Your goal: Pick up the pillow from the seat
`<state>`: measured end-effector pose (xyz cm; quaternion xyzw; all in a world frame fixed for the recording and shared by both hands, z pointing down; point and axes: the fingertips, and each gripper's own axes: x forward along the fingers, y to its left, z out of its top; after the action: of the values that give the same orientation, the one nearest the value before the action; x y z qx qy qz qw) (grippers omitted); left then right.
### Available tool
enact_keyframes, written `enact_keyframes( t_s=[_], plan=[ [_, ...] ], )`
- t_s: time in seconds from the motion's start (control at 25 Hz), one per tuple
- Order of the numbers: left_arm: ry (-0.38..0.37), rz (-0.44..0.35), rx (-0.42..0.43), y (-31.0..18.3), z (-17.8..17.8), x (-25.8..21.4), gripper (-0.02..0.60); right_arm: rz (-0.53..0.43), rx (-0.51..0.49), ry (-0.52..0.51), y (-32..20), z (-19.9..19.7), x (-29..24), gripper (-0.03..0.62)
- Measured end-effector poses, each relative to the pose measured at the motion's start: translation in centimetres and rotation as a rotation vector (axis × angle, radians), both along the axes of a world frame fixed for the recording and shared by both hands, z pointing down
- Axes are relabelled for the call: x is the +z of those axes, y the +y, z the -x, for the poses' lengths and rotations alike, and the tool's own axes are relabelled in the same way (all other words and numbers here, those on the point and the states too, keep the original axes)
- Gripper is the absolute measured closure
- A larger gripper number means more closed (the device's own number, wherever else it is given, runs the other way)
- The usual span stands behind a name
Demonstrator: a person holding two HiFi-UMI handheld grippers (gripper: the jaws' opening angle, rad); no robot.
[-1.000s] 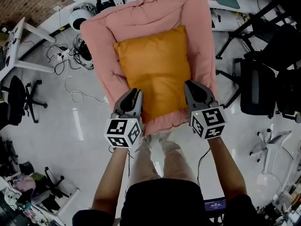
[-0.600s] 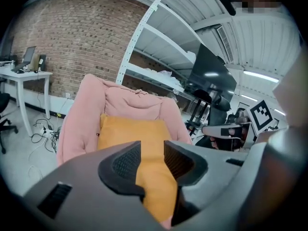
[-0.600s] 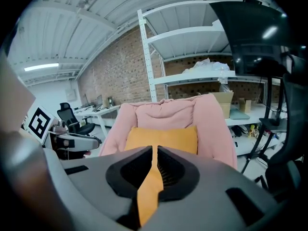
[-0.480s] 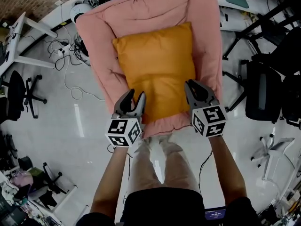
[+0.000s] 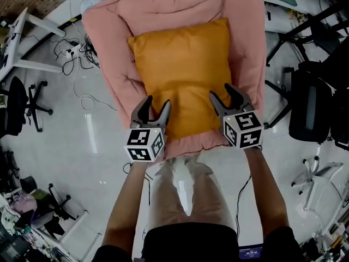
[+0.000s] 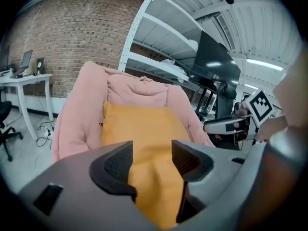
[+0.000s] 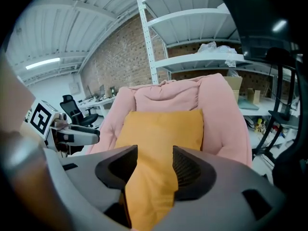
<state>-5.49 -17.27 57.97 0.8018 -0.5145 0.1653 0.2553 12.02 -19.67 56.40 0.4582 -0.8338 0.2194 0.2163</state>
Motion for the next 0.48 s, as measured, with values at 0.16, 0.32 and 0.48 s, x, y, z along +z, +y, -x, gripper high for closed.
enact_keyframes(
  t_s=[0.16, 0.32, 0.48],
  plan=[
    [-0.004, 0.039, -0.014, -0.7, 0.4, 2.2, 0.285, 0.036, 0.003, 0.017, -0.8, -0.6, 2.1, 0.335],
    [-0.005, 0.078, -0.022, -1.0, 0.9, 4.2, 0.253, 0.065, 0.003, 0.027, -1.3, -1.0, 4.1, 0.308],
    [0.019, 0.083, -0.038, -1.6, 1.3, 5.5, 0.219, 0.083, 0.002, 0.055, -1.8, -1.0, 5.9, 0.26]
  ],
)
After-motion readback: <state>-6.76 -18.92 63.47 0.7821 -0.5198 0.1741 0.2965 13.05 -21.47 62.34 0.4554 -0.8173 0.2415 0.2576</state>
